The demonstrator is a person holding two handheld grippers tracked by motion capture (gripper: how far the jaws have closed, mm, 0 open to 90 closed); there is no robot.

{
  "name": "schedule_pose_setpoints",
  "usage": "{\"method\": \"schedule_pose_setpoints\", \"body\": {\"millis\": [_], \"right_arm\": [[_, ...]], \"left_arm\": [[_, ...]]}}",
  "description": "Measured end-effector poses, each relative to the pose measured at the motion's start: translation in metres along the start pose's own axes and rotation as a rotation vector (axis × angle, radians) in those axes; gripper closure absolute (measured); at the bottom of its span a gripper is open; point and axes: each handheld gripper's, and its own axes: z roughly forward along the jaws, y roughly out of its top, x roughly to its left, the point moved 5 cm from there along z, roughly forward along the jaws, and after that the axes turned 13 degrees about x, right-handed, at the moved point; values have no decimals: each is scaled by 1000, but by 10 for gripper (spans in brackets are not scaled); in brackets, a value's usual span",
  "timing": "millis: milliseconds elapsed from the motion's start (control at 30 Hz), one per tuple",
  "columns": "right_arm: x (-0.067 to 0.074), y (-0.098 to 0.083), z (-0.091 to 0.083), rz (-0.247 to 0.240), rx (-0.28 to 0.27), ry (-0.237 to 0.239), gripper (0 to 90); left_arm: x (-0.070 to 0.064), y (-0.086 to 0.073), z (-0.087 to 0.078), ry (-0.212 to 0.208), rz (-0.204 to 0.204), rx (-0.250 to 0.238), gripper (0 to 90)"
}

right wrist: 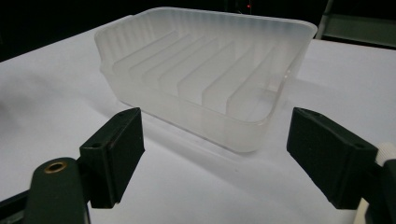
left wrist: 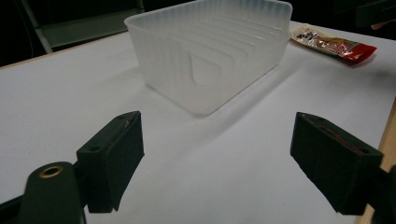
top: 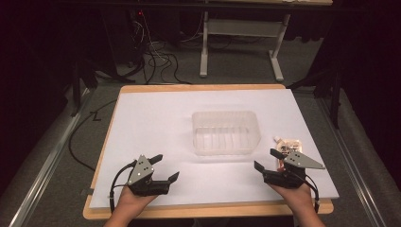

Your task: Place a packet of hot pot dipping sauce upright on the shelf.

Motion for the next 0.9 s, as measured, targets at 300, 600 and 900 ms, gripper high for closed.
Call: {"method": "schedule_pose_setpoints", "body": {"millis": [300,600,900], "right_arm": [[-1,-1,-3,9,-6,-8,208],[-12,-5,-14,36,-15,-50,259],[-59,-37,-52,132,8,-220,500]], "left_arm": [[-1,1,2,3,4,5,177],[0,4,4,0,4,-4,178],[2,20,21,15,-13,-9,185]]}}
